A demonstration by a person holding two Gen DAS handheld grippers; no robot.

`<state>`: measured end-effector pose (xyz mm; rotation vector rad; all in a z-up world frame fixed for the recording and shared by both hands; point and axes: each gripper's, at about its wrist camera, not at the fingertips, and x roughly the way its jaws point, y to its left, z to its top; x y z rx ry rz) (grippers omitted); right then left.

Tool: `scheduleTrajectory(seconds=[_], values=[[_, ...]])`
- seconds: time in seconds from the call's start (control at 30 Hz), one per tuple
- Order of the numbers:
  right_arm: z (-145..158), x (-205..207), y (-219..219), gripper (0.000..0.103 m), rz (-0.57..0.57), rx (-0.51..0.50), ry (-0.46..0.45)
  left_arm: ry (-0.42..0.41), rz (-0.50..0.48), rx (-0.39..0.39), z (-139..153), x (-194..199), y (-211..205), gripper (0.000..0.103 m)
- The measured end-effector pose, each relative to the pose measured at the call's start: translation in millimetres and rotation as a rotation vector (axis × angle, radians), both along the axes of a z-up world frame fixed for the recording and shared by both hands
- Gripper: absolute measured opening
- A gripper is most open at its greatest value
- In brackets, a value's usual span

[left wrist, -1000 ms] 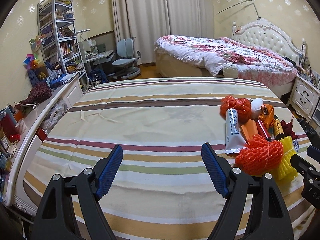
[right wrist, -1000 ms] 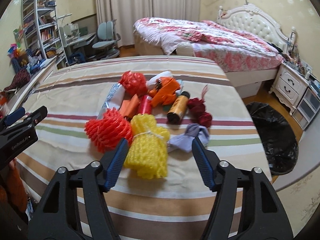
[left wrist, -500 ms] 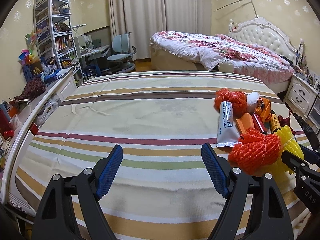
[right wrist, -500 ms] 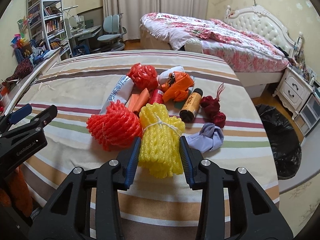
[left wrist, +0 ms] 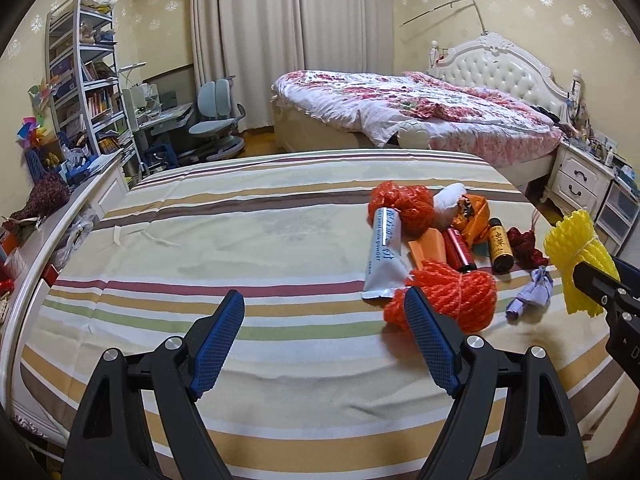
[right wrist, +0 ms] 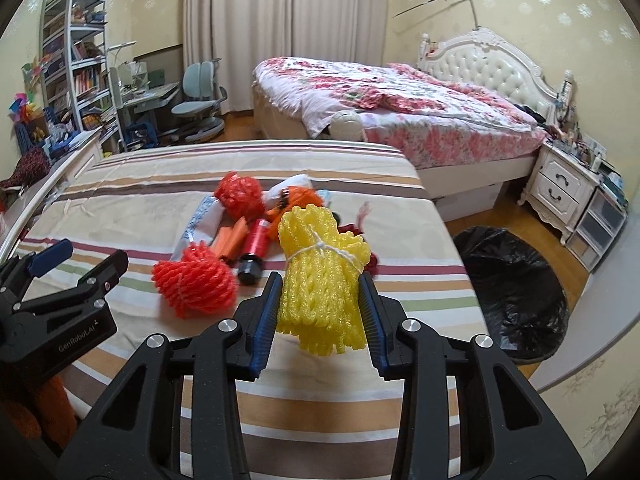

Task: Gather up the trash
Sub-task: 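Lift the yellow foam net with the right tool while the left tool grasps the orange-red foam net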

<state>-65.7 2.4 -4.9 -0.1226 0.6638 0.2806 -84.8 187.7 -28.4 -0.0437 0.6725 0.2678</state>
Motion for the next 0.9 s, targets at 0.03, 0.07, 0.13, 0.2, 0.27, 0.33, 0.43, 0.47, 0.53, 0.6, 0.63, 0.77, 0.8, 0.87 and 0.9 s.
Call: scheduleTrajectory(seconds=[0.03, 0.07, 0.13, 0.2, 0.27, 0.33, 0.43, 0.47, 0.53, 0.6, 0.63, 0.77, 0.8, 0.87, 0.9], values=[[0, 0, -5, 0.038, -0.012, 0.004, -0.003, -0.001, -0.008, -0.002, 0, 1, -4, 0.08], [0, 1, -10, 0.038, -0.022, 0.007, -0.005, -0.002, -0.017, -0.006, 0, 2, -8, 0.081], [1, 1, -22, 0.038, -0.046, 0.011, -0.009, -0.004, -0.033, -0.018, -1, 4, -15, 0.081], [0, 2, -33, 0.038, -0.07, 0.016, -0.009, 0.0, -0.047, -0.033, -4, 7, -21, 0.082], [-3, 3, -43, 0.038, -0.088, 0.025, -0.004, 0.005, -0.058, -0.048, -6, 10, -27, 0.082], [-5, 5, -52, 0.038, -0.104, 0.034, 0.002, 0.007, -0.066, -0.062, -7, 14, -32, 0.083], [-9, 7, -66, 0.038, -0.127, 0.052, 0.012, 0.005, -0.076, -0.074, -9, 18, -40, 0.084], [-11, 9, -69, 0.038, -0.133, 0.057, 0.016, 0.003, -0.082, -0.074, -10, 20, -42, 0.084], [-15, 11, -75, 0.038, -0.143, 0.067, 0.024, 0.006, -0.091, -0.064, -11, 24, -48, 0.085], [-18, 13, -79, 0.038, -0.149, 0.076, 0.033, 0.016, -0.092, -0.053, -14, 29, -53, 0.085], [-20, 13, -80, 0.038, -0.151, 0.08, 0.037, 0.022, -0.092, -0.052, -16, 31, -54, 0.085], [-25, 16, -83, 0.038, -0.153, 0.091, 0.053, 0.046, -0.092, -0.036, -22, 39, -61, 0.085], [-26, 17, -83, 0.038, -0.153, 0.092, 0.055, 0.053, -0.093, -0.032, -23, 39, -61, 0.085], [-28, 18, -83, 0.038, -0.153, 0.095, 0.061, 0.066, -0.1, -0.035, -26, 41, -63, 0.085], [-29, 18, -83, 0.038, -0.153, 0.095, 0.063, 0.071, -0.102, -0.033, -27, 41, -63, 0.085]])
